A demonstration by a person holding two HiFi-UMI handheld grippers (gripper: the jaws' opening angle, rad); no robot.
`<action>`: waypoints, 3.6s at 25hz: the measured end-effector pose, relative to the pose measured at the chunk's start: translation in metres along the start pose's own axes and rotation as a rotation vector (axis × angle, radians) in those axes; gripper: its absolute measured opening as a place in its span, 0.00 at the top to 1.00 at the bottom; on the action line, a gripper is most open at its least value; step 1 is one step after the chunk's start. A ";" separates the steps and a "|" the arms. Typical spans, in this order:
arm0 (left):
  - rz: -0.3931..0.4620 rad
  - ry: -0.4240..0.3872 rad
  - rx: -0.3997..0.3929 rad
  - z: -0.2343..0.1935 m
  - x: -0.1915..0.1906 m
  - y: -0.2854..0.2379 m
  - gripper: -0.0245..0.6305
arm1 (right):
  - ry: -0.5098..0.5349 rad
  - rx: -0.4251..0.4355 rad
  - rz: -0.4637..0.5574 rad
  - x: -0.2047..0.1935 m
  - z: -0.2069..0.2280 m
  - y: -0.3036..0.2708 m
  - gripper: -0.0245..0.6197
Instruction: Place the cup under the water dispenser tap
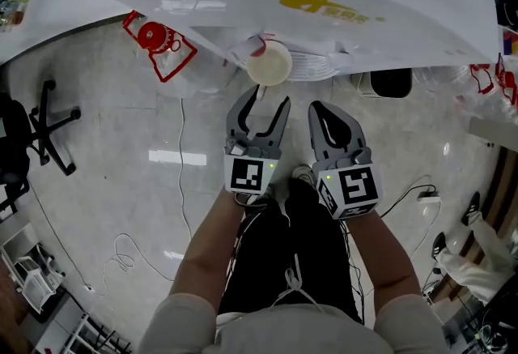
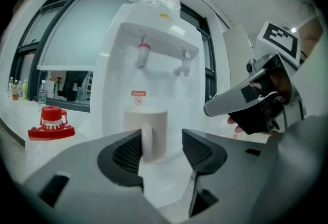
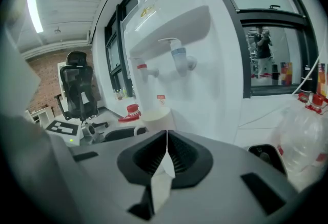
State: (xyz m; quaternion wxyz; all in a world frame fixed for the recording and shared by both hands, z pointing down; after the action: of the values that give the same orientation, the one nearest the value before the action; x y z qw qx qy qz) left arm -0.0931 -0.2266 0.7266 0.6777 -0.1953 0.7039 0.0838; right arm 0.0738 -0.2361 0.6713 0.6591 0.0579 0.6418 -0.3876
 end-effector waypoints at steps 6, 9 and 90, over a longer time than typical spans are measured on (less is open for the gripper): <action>-0.077 0.087 0.044 -0.002 0.001 0.002 0.53 | -0.004 0.010 -0.002 0.008 -0.009 0.010 0.92; -0.142 0.118 0.055 -0.007 0.003 0.003 0.53 | -0.004 0.023 0.001 0.010 -0.013 0.014 0.92; 0.181 -0.071 -0.118 0.046 0.499 0.252 0.93 | 0.104 -0.188 0.371 0.336 -0.190 0.300 0.92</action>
State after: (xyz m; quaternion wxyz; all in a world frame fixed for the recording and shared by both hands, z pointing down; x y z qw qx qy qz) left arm -0.1509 -0.0600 0.1937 0.6791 -0.1674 0.6882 0.1926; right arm 0.0555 -0.0657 0.2131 0.6877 0.1331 0.6867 -0.1945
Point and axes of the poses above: the fingertips, and each gripper's own axes: y backward along the fingers, z to its right, x out of its top, the point moved 10 cm from there along y, backward along the fingers, and after that the axes turned 1 degree about z, right-handed, at the moved point
